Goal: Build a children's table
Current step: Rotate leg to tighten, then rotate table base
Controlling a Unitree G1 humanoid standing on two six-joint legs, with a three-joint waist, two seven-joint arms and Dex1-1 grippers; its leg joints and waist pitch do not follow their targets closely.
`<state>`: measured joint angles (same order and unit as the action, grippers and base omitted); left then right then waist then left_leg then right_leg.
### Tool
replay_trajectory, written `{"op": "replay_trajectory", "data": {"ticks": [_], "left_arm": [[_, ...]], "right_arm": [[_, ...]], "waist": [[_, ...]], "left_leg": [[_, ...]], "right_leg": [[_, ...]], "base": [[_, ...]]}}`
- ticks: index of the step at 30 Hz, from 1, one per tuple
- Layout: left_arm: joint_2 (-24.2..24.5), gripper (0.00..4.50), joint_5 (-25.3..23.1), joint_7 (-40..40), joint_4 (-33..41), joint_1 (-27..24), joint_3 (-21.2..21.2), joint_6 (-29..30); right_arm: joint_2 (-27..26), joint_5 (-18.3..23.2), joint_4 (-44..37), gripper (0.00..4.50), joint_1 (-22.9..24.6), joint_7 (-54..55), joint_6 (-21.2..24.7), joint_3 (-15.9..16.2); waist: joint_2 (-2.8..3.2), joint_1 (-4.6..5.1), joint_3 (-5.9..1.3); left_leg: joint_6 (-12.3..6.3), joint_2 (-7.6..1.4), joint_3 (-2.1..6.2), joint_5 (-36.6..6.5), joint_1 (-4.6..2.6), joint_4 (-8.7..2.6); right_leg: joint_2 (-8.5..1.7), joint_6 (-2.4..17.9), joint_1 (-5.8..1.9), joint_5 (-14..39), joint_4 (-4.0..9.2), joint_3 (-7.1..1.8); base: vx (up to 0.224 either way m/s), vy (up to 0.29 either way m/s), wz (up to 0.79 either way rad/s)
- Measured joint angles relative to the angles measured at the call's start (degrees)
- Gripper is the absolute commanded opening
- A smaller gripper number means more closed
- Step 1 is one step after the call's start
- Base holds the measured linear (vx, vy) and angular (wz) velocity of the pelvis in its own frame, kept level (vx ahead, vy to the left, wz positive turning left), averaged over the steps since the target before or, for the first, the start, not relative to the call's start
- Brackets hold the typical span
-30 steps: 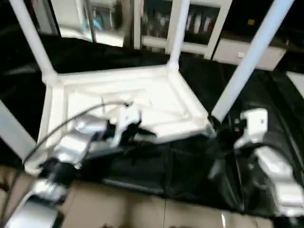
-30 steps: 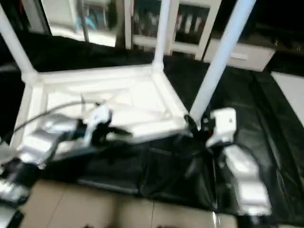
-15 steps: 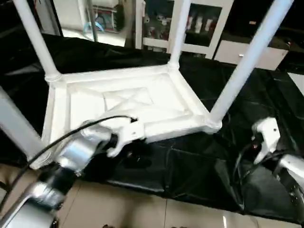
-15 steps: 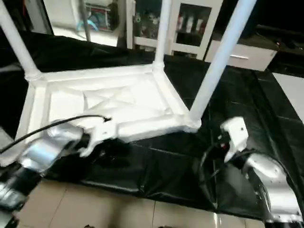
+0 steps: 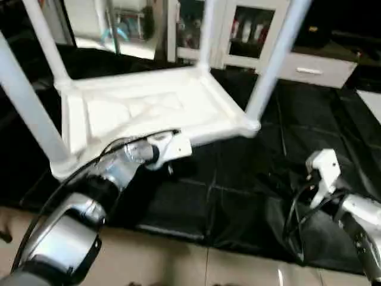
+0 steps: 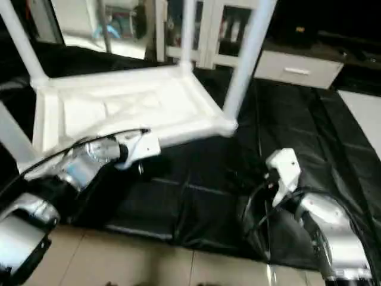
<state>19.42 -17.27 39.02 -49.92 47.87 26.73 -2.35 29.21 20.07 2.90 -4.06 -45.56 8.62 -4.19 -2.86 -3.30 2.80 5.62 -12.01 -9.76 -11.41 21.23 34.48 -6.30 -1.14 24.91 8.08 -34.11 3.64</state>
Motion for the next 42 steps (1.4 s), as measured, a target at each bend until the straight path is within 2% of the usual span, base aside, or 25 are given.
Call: {"op": "replay_trajectory", "data": {"ticks": [4,7,9,11,13,14,17,19,22,27,31,35,39,42], "left_arm": [[-1.67,4.48,-1.87,-7.38,-5.94,0.84,0.07,-5.12],[-3.28,4.48,3.1,-6.19,-6.58,-0.33,-5.21,-7.99],[-5.07,4.48,11.93,-0.52,-2.93,-2.79,-12.13,-7.98],[-6.0,4.48,22.95,8.57,6.1,-6.7,-17.39,-4.93],[-5.25,4.48,28.51,13.48,11.32,-8.33,-19.05,-1.7],[-2.46,4.48,33.65,18.35,19.03,-12.04,-19.66,2.34],[3.96,4.48,40.93,25.11,27.93,-18.86,-20.72,10.26],[8.23,4.48,44.66,27.91,32.38,-24.93,-23.58,13.66],[11.76,4.48,47.14,29.55,33.23,-29.08,-30.14,15.9],[20.02,4.48,49.19,32.17,30.76,-36.46,-42.62,12.37],[24.75,4.48,50.52,34.34,27.29,-42.02,-46.01,11.86],[25.5,4.48,50.44,35.01,23.47,-45.76,-50.02,10.56],[25.83,4.48,49.93,33.61,20.64,-45.39,-52.81,7.08],[25.97,4.48,49.88,31.42,17.81,-42.35,-54.3,2.73]], "right_arm": [[-0.95,0.01,-0.09,3.55,-0.15,0.04,0.01,0.22],[-1.09,0.15,-0.78,3.55,-0.14,0.03,0.12,0.42],[-1.12,0.49,-1.87,3.55,-0.08,0.02,0.25,0.42],[-1.18,0.91,-2.97,3.55,-0.07,-0.01,0.47,0.41],[-1.34,1.3,-3.05,3.55,-0.27,-0.04,0.78,0.53],[-1.66,1.75,-3.85,3.55,0.08,-0.16,0.83,0.73],[-1.73,2.08,-4.61,3.55,1.17,-0.83,1.0,0.86],[-2.14,2.12,-5.03,3.55,1.19,-0.98,1.2,1.44],[-2.21,2.14,-5.04,3.55,1.05,-0.99,1.57,1.79],[-2.86,2.41,-5.16,3.55,0.03,-1.19,2.02,2.81],[-3.18,2.51,-5.09,3.55,-0.39,-1.29,2.04,3.04],[-3.24,2.52,-5.0,3.55,-0.6,-1.42,2.04,3.37],[-3.23,2.55,-4.99,3.55,-0.64,-1.76,2.04,3.45],[-3.2,2.61,-5.0,3.55,-0.65,-2.68,2.2,3.98]], "waist": [[-0.08,-0.34,-0.06],[-0.09,-0.66,-0.05],[-0.08,-1.01,-0.04],[-0.08,-1.31,-0.04],[-0.02,-1.52,-0.06],[0.09,-1.29,-0.06],[0.18,-1.06,-0.06],[0.2,-0.42,-0.05],[0.13,-0.14,-0.02],[0.04,0.46,-0.07],[-0.06,0.56,-0.12],[-0.34,0.34,-0.17],[-0.75,0.11,-0.38],[-0.97,0.04,-0.49]], "left_leg": [[-0.01,0.0,0.0,0.0,0.0,0.01],[-0.02,0.03,-0.01,0.01,-0.04,0.06],[-0.02,0.03,-0.04,0.01,-0.04,0.1],[-0.02,-0.01,-0.08,0.0,-0.07,0.08],[-0.01,-0.04,-0.09,0.0,-0.13,0.06],[0.0,-0.1,-0.16,-0.02,-0.14,-0.05],[0.02,-0.23,-0.17,-0.02,-0.25,-0.17],[0.03,-0.33,-0.15,-0.02,-0.25,-0.18],[0.1,-0.51,-0.13,0.02,-0.32,-0.16],[0.11,-0.51,-0.09,0.02,-0.36,-0.16],[0.11,-0.52,-0.06,0.01,-0.38,-0.16],[0.12,-0.59,-0.06,0.01,-0.36,-0.17],[0.13,-0.68,-0.07,0.01,-0.44,-0.19],[0.13,-0.67,-0.07,0.01,-0.51,-0.19]], "right_leg": [[-0.02,0.15,-0.05,-0.09,0.03,0.0],[-0.07,0.21,0.02,-0.13,0.06,0.01],[-0.09,0.23,0.03,-0.13,0.05,-0.01],[-0.08,0.29,0.03,-0.08,0.03,-0.02],[-0.05,0.32,0.08,-0.05,0.02,0.0],[-0.01,0.33,0.04,-0.02,-0.03,-0.12],[0.07,0.27,0.05,0.11,-0.14,-0.1],[0.19,0.26,0.04,0.13,-0.18,-0.13],[0.25,0.18,0.04,0.17,-0.1,-0.02],[0.35,0.04,-0.04,0.25,-0.08,-0.08],[0.46,0.03,-0.04,0.26,-0.03,-0.21],[0.81,0.01,-0.03,0.27,0.02,-0.6],[1.06,0.0,-0.04,0.28,0.0,-0.93],[1.08,0.0,-0.07,0.27,-0.02,-1.0]], "base": [[0.0,0.0,0.0],[0.0,0.0,0.0],[0.0,0.0,0.0],[0.0,0.0,0.0],[0.0,0.0,0.0],[0.0,0.0,0.0],[0.0,0.0,0.0],[0.0,0.0,0.0],[0.0,0.0,0.0],[0.0,0.0,0.0],[0.0,0.0,0.0],[0.0,0.0,0.0],[0.0,0.0,0.0],[0.0,0.0,0.0]]}}
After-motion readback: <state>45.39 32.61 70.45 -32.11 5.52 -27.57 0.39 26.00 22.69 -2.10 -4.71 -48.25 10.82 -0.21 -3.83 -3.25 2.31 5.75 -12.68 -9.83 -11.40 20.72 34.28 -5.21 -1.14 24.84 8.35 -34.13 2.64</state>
